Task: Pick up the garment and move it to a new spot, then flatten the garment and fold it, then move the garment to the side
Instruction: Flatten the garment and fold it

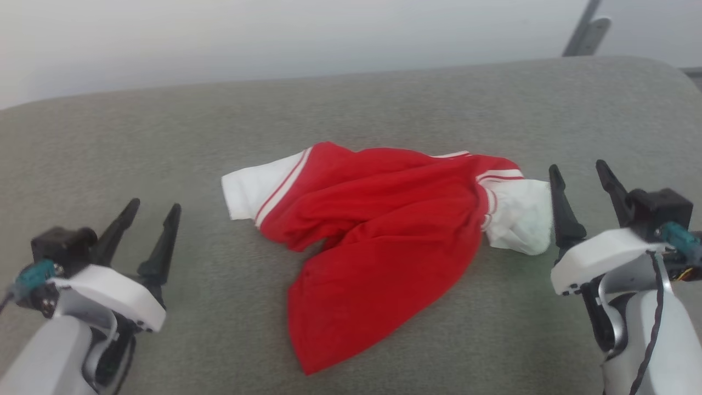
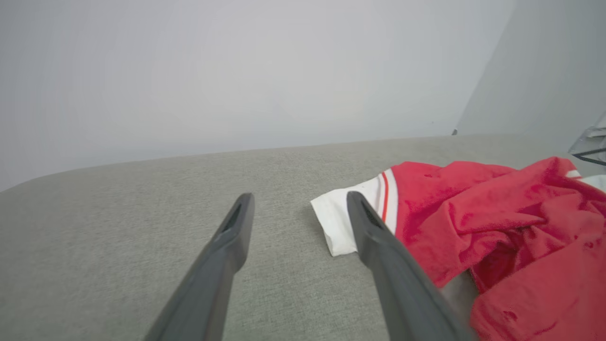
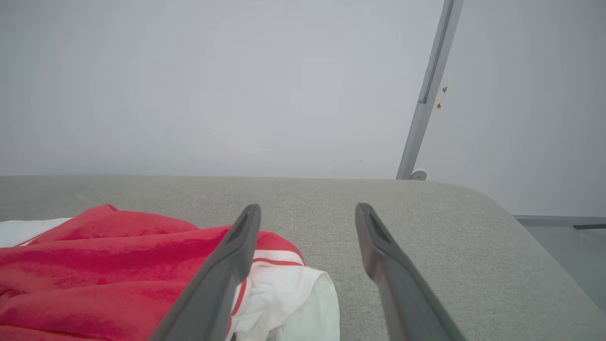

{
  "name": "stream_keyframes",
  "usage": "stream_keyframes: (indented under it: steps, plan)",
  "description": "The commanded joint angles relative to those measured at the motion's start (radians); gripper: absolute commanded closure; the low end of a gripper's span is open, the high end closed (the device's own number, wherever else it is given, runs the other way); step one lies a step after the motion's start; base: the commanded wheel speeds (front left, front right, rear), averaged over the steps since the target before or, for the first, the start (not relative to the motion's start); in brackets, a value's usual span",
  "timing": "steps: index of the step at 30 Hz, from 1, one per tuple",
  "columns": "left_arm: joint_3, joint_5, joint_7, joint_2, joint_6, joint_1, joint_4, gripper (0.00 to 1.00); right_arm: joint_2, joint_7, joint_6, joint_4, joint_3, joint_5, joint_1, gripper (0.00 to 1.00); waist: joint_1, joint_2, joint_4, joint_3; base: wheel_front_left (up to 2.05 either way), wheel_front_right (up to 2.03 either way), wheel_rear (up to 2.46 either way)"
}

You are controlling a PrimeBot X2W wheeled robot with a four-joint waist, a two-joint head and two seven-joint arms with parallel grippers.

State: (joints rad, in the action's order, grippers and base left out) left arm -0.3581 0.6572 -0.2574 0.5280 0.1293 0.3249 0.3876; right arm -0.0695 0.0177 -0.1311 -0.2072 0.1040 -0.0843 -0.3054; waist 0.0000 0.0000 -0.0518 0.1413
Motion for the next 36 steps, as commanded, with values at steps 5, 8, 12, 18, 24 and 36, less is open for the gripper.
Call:
stream_keyframes:
  steps: [5, 8, 12, 18, 24, 36]
  plan:
    - [-0.084, 0.074, 0.052, 0.071, 0.002, 0.082, 0.031, 0.0, 0.019, -0.098, 0.001, 0.005, 0.003, 0.016, 0.046, 0.0, 0.0, 0.0, -0.076, 0.011, 0.0, 0.0, 0.0]
    - [-0.129, 0.12, 0.105, 0.099, 0.002, 0.127, 0.051, 0.0, 0.02, -0.122, 0.001, -0.013, -0.019, -0.022, 0.065, 0.0, 0.0, 0.0, -0.106, 0.021, 0.0, 0.0, 0.0]
    - [-0.184, 0.166, 0.187, 0.129, 0.002, 0.192, 0.089, 0.0, 0.019, -0.138, 0.001, -0.03, -0.047, -0.048, 0.079, 0.0, 0.0, 0.0, -0.14, 0.037, 0.0, 0.0, 0.0]
    - [-0.251, 0.227, 0.322, 0.147, 0.001, 0.281, 0.179, 0.0, 0.019, -0.152, 0.001, -0.043, -0.092, -0.079, 0.089, 0.0, 0.0, 0.0, -0.177, 0.063, 0.0, 0.0, 0.0]
    - [-0.309, 0.256, 0.446, 0.136, 0.001, 0.366, 0.291, 0.0, 0.019, -0.155, 0.001, -0.048, -0.122, -0.092, 0.086, 0.0, 0.0, 0.0, -0.195, 0.097, 0.0, 0.0, 0.0]
    - [-0.453, 0.311, 0.665, 0.03, -0.001, 0.486, 0.523, 0.55, 0.019, -0.158, 0.001, -0.035, -0.143, -0.091, 0.066, 0.0, 0.0, 0.0, -0.195, 0.167, 0.0, 0.0, 0.0]
